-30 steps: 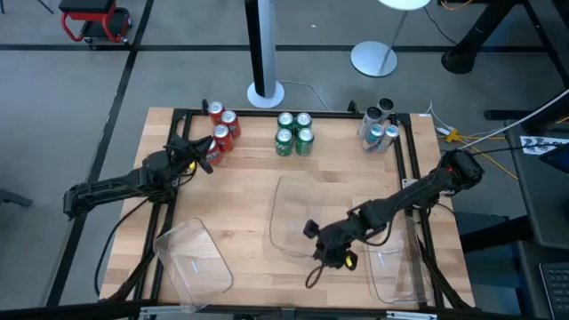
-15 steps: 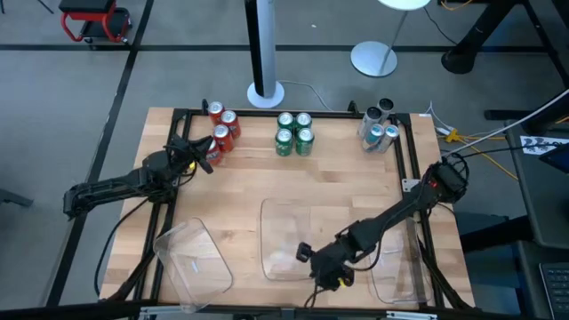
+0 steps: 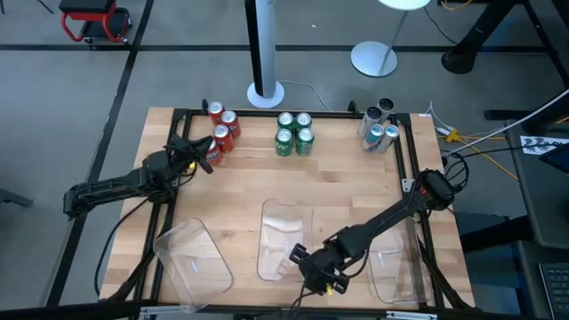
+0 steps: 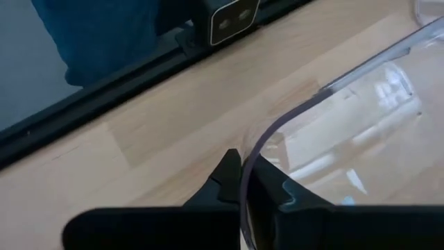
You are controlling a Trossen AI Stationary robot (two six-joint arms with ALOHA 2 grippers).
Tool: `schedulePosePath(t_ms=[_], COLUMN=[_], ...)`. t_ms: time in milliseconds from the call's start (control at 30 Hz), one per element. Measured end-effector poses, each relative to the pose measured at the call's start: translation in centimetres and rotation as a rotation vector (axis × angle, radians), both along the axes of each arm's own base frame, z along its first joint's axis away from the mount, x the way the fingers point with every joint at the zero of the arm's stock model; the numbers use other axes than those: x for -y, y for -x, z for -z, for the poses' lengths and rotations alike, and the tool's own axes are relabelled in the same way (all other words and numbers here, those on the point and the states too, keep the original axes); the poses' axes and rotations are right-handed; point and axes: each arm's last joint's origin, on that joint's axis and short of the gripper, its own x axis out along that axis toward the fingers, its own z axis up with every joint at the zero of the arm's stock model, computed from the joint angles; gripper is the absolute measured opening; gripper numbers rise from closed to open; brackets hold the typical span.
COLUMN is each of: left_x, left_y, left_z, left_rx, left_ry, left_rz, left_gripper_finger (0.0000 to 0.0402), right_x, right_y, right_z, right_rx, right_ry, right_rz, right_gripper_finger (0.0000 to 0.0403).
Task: Sort soda cans
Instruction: Move the top transparent bin to the bottom center of the table, then adjust the transparent bins
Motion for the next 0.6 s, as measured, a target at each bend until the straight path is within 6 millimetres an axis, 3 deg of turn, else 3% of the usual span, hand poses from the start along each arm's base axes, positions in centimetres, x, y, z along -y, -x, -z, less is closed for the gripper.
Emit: schedulePosePath(t_ms=[600], left_x=[0.0], left_y=[0.0], left_z=[0.0], left_rx=[-0.005], left_ry=[-0.004], left_rz=[0.0], left_gripper_finger=[0.0033], right_x=[0.29], right_y=[-0.37], right_z=[0.24], right_rx=[-0.001], right_ry=[0.008], right_rz=[0.043], right_gripper_finger=[0.0103])
